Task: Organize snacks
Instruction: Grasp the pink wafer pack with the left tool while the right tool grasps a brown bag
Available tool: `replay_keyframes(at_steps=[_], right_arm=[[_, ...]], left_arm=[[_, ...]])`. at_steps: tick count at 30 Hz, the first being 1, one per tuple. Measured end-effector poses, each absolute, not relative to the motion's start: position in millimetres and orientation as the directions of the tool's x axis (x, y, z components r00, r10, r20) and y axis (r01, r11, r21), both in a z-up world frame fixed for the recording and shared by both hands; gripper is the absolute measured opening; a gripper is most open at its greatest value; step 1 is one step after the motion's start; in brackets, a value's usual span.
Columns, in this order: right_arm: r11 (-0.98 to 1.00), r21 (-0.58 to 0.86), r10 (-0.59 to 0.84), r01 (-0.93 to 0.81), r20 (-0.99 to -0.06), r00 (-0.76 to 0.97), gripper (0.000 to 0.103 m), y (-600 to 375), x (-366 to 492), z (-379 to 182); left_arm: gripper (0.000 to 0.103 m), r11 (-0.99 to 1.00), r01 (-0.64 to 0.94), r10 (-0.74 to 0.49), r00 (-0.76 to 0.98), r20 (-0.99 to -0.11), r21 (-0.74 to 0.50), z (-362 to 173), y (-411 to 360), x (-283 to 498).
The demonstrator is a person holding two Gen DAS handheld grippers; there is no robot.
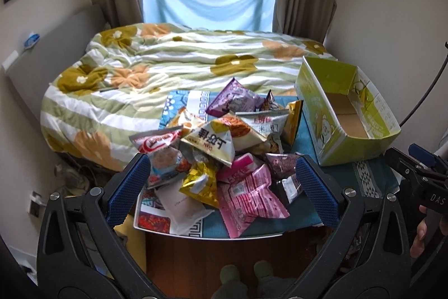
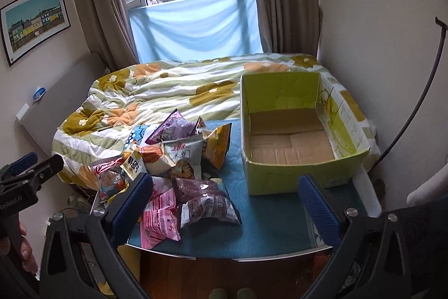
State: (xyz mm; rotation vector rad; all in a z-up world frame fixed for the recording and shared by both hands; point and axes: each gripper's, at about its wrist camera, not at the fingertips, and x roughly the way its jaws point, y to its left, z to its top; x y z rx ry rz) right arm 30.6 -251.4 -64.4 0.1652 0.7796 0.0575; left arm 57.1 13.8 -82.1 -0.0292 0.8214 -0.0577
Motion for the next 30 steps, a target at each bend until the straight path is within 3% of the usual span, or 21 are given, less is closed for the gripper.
replay_keyframes(at_steps=[6,12,27,30], right_arm=[[0.959,0.278,0.248,-0.049,-0.746,0.618,0.103,-266.9,57.8,-120.2],[0.92,0.369,0.381,-0.133,-0.756,0.532,0.103,-272.9,87.0,-169.5],[0.865,0.464,0.499,-0.192,-0.752,0.43,0.103,-262.7,127.0,-235.0],[0.864,0.465,0.503,-0.196,-0.761,0.41,0.103,-259.3,133.7,-244.3]], left_arm=[[0.102,0.985,-0.032,-0.122,0.555,-0.823,-0.167,-152.6,-3.6,67.2],[0.102,0.96,-0.14,-0.147,0.489,-0.86,-0.244,-210.7,-14.7,84.7],[0.102,0.929,-0.261,-0.136,0.417,-0.899,-0.262,-295.0,-25.8,109.5],[0.092,0.926,-0.26,-0.155,0.399,-0.904,-0.274,-304.0,-30.7,113.4]])
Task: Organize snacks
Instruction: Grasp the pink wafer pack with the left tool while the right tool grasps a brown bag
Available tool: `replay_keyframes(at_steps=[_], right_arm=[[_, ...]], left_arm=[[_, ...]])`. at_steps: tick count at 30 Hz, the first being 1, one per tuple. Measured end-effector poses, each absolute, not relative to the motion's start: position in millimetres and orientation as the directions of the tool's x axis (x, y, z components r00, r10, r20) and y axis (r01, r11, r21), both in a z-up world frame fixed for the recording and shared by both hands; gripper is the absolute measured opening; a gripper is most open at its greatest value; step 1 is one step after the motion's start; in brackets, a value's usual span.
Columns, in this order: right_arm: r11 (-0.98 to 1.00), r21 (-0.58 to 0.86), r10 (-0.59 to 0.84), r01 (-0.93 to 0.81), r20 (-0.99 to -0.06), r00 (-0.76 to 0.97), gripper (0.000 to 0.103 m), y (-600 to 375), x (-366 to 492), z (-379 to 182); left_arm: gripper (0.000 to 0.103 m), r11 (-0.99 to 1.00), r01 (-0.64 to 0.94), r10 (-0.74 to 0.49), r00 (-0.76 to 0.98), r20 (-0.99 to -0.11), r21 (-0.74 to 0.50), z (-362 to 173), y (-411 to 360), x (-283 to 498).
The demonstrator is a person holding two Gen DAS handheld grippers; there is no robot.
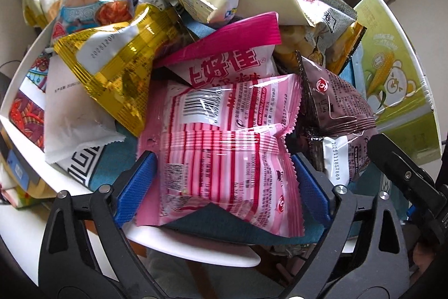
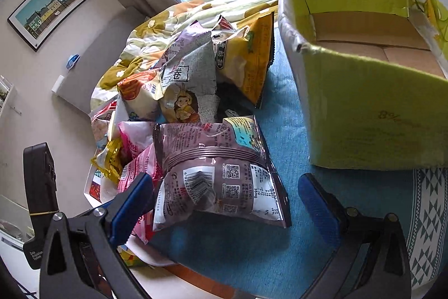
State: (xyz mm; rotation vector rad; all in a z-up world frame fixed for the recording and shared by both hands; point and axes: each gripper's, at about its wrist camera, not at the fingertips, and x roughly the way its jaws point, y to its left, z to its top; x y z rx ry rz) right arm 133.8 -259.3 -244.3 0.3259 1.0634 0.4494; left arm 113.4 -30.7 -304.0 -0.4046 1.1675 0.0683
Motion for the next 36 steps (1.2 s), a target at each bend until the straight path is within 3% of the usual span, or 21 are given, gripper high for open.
replay_keyframes(at_steps=[13,25,29,36], right_arm=[[0.846,0.469,0.533,-0.255,-0.77,0.351,0.103,-247.0,147.5,-267.9],[0.847,0.456,0.53,-0.271,-0.759,0.379,0.103,-233.2,145.2,-271.2],[0.848,0.433,0.527,-0.307,-0.754,0.392,0.079,-227.9,137.8,-262.8],[0.869,0.38,0.49,-0.316,-0.743,0.455,0.074,-226.7,123.8,-239.6]], left_arm=[[0.08,0.943,-0.239,-0.122,0.396,-0.91,-0.23,-302.8,-41.7,116.9],[0.076,0.949,-0.183,-0.166,0.404,-0.9,-0.258,-300.4,-28.2,103.9],[0.073,0.954,-0.164,-0.168,0.407,-0.898,-0.253,-296.8,-25.1,101.8],[0.072,0.954,-0.123,-0.199,0.424,-0.884,-0.273,-275.3,-22.9,91.9]])
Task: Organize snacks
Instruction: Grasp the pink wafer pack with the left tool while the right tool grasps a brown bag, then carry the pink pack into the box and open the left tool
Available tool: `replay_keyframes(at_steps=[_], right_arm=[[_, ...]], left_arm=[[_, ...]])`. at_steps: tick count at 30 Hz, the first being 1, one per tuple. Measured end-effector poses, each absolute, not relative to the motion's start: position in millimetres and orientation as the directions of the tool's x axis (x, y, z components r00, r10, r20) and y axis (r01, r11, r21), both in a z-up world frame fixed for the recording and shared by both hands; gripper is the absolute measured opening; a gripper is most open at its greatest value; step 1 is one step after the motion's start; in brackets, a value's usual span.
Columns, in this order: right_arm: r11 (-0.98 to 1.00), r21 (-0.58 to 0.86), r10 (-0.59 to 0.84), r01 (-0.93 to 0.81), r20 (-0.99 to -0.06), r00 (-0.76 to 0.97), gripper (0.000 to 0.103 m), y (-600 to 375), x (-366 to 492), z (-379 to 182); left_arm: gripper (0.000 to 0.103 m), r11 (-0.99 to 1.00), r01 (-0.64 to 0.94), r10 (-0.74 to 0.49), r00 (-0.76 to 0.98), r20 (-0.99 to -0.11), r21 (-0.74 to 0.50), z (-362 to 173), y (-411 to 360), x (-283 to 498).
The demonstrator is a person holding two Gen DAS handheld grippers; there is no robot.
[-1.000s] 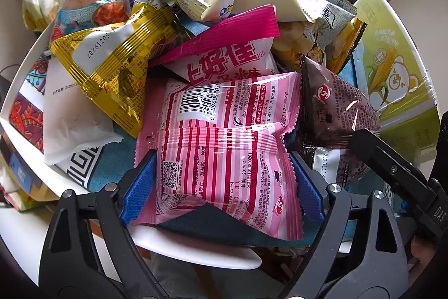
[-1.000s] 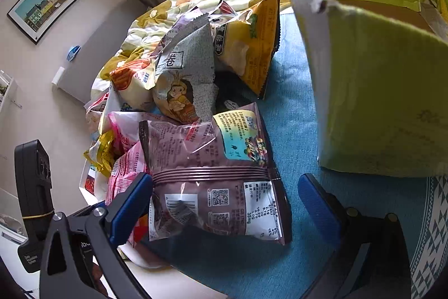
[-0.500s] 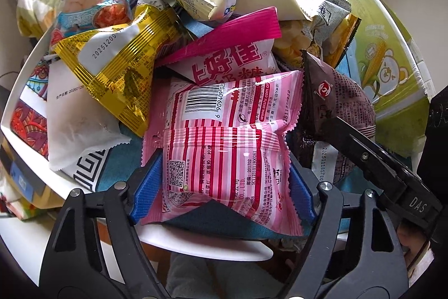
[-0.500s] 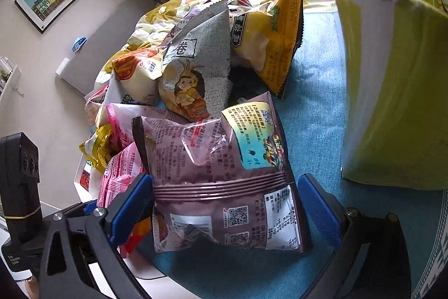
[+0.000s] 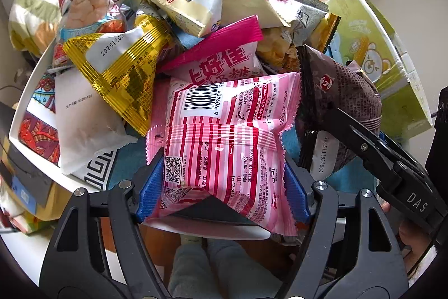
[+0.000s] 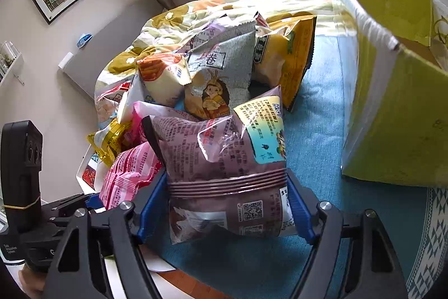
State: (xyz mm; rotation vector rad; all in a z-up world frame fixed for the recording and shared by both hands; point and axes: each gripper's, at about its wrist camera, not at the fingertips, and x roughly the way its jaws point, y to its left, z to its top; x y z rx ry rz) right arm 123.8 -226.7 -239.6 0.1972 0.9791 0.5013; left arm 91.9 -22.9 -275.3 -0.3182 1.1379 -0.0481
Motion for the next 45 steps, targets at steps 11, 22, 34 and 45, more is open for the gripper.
replay_keyframes(at_steps=[11,22,34,45], right_arm=[[0.903,0.334,0.43,-0.271,-0.726,0.537,0.074,-242.5,97.9,-183.1],[0.94,0.307,0.323,-0.145,-0.674,0.664,0.074,-283.2,84.5,-98.6],[0.956,0.291,0.171,0.033,-0.646,0.744,0.074,-387.6,134.8,-61.7],[0.945,0.317,0.167,0.079,-0.676,0.717,0.074,-471.1,215.5,-79.3]], left_arm=[[0.072,0.95,-0.037,-0.264,0.439,-0.859,-0.311,-222.7,-29.3,67.1],[0.072,0.943,0.168,-0.333,0.54,-0.773,-0.289,-121.8,-72.9,93.2],[0.072,0.918,0.307,-0.389,0.571,-0.723,-0.251,-72.4,-193.0,212.0],[0.072,0.933,0.313,-0.322,0.503,-0.802,-0.178,-115.5,-308.9,335.2]])
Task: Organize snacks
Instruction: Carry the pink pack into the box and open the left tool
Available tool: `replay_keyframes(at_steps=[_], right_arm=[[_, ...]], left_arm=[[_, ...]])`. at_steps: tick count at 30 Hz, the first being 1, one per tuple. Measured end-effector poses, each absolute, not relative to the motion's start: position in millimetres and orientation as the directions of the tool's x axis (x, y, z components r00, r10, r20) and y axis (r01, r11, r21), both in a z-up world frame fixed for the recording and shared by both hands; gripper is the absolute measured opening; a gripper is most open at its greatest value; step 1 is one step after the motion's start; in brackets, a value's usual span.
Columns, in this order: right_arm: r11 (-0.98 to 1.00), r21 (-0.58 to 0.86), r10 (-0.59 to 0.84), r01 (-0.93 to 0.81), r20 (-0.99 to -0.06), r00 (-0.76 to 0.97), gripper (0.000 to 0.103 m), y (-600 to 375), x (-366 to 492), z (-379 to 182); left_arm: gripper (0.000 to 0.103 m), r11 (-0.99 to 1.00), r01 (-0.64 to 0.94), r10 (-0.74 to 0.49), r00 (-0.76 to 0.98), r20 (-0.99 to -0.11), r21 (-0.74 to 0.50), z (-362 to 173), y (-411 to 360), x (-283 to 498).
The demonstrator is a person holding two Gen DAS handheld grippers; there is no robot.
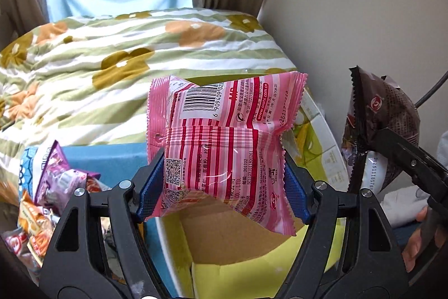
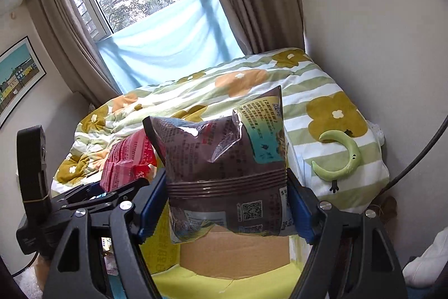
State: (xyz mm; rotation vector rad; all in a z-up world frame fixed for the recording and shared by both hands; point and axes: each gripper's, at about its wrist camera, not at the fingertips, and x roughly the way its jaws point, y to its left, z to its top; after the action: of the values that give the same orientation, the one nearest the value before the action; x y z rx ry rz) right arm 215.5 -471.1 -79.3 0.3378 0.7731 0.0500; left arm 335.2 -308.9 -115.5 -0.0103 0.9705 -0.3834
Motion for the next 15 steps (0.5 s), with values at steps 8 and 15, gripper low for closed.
replay_keyframes(at_steps=[8,15], right_arm=[[0.944,0.322,0.194,0.075,-0.722,0.664,0.074,-493.0,260.9,-107.3],[0.939,0.331,0.203,0.089,-0.746,0.634,0.075,-494.1,278.3,-116.8]], left_arm=[[0.082,0.948,0.307,-0.22,0.46,-0.86,-0.078,-160.8,-346.9,375.5],[0.102,0.94,0.341,-0.17,0.48,-0.861,0.004,-167.4,-346.5,379.5]])
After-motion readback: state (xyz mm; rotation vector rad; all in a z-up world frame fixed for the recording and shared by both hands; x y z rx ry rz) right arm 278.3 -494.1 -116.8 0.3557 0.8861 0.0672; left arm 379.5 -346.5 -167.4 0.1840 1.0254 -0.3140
